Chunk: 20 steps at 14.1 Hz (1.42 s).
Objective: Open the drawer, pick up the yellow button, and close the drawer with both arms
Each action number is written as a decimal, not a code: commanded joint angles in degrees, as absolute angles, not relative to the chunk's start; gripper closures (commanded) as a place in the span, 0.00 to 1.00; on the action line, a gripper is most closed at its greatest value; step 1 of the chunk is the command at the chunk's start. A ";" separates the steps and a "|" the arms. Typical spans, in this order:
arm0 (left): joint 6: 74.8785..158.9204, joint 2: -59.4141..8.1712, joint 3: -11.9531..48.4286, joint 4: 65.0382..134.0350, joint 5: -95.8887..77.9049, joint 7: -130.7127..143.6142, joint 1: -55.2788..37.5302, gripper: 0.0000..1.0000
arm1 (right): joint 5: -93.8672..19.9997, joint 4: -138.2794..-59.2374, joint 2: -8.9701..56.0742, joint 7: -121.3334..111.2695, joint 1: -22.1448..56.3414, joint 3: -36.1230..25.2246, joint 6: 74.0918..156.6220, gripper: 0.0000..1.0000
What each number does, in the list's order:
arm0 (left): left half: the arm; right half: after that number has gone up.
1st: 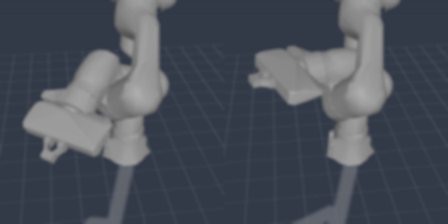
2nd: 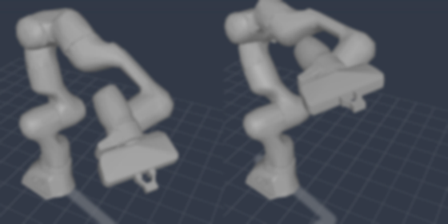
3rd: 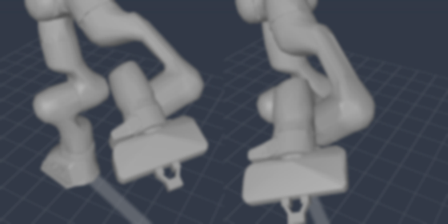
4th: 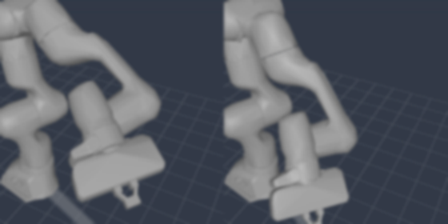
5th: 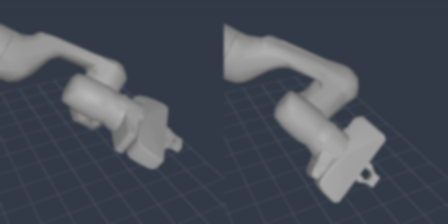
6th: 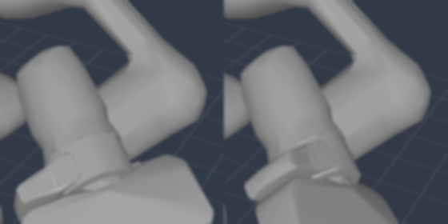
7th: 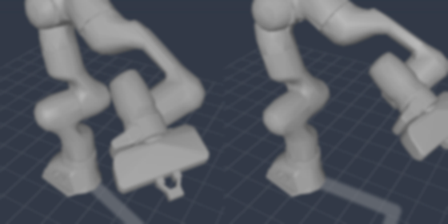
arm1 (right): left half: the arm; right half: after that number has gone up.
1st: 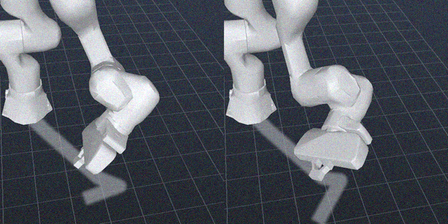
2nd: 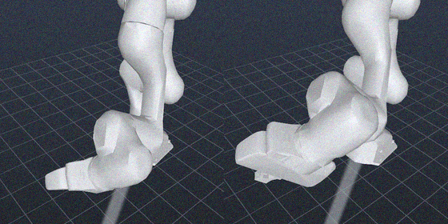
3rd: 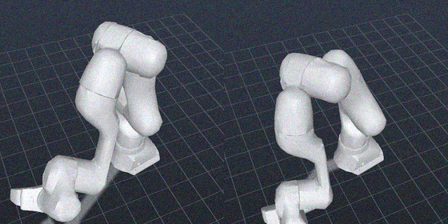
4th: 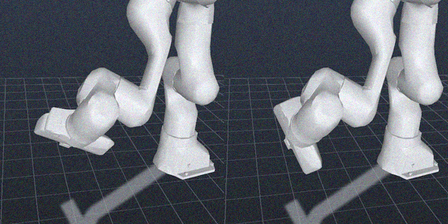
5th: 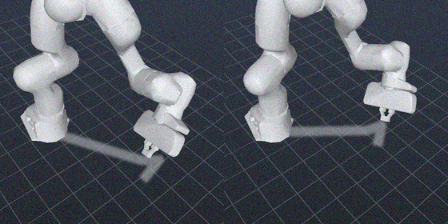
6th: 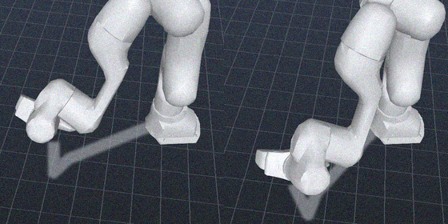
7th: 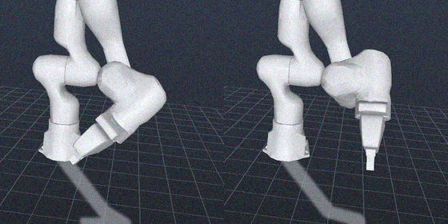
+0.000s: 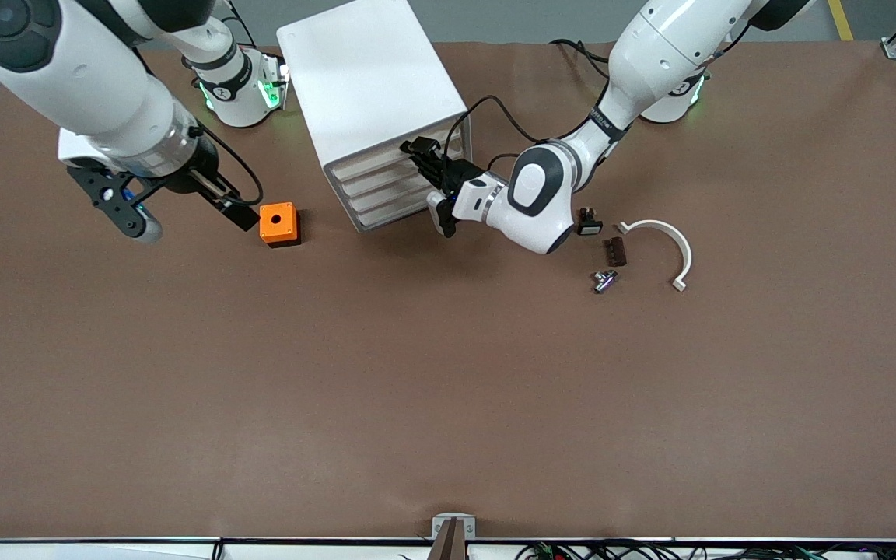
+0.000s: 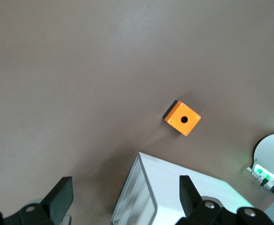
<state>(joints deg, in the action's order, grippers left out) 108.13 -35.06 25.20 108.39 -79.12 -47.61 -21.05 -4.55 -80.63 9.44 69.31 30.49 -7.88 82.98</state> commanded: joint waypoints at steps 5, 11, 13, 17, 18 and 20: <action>108.72 -35.86 24.26 103.89 -79.81 -42.98 -19.07 1.00 | -5.89 -80.68 11.69 80.15 35.15 -8.35 86.22 0.00; 108.72 -39.19 21.28 97.66 -79.28 -41.05 -17.67 1.00 | -8.00 -80.68 13.18 85.42 36.91 -8.35 89.11 0.00; 108.72 -40.51 19.78 95.55 -79.10 -40.26 -17.49 1.00 | -7.91 -80.68 13.88 88.05 38.58 -8.35 90.35 0.00; 108.72 -42.80 18.64 93.00 -79.28 -39.21 -16.97 1.00 | -8.00 -80.68 16.08 92.36 41.57 -8.35 93.33 0.00; 108.72 -43.24 17.94 92.47 -79.10 -39.03 -16.96 1.00 | -8.00 -80.77 16.69 93.33 42.53 -8.44 93.95 0.00; 108.72 -43.42 17.23 92.29 -79.19 -38.76 -16.96 1.00 | -8.00 -81.03 17.92 95.35 43.59 -8.35 94.13 0.00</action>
